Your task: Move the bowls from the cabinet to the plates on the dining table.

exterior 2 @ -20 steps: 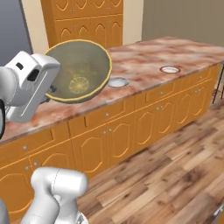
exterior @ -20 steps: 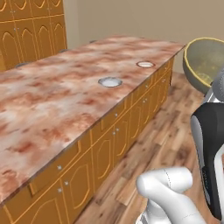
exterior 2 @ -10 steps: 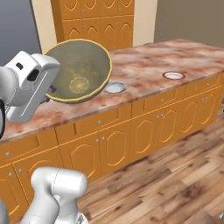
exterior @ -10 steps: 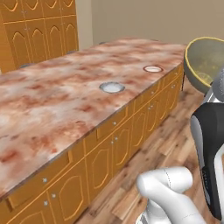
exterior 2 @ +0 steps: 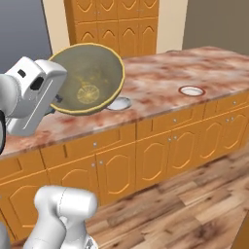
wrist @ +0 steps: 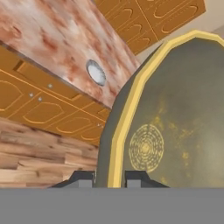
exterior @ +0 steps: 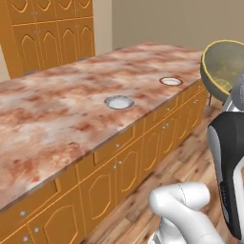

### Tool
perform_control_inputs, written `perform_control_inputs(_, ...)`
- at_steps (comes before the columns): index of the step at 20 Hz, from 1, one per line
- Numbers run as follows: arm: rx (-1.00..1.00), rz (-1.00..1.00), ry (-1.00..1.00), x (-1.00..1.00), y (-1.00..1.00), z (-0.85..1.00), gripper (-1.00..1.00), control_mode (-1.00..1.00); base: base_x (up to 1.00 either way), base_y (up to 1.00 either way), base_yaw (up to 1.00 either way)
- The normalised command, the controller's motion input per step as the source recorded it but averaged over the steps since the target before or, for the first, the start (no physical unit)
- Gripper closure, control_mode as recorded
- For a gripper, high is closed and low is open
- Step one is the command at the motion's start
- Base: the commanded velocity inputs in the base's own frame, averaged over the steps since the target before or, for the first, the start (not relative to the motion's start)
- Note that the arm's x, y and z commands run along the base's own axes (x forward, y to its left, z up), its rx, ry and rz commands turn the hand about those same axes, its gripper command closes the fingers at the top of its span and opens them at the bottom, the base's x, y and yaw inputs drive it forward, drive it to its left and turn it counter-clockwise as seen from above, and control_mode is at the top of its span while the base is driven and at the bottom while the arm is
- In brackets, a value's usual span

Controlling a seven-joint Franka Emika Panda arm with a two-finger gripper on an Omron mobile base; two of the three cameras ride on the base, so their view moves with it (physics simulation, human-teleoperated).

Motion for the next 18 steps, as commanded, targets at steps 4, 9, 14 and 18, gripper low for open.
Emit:
perform_control_inputs(4, 0.00, 0.00, 0.00, 0.00, 0.00, 0.00, 1.00, 1.00, 0.48, -0.42, 0.21)
perform_control_inputs(9, 0.00, 0.00, 0.00, 0.00, 0.00, 0.00, 1.00, 1.00, 0.60, -0.18, 0.20)
perform_control_inputs(14, 0.00, 0.00, 0.00, 0.00, 0.00, 0.00, 1.00, 1.00, 0.65, -0.13, 0.20)
perform_control_inputs(18, 0.00, 0.00, 0.00, 0.00, 0.00, 0.00, 1.00, 1.00, 0.61, -0.17, 0.20)
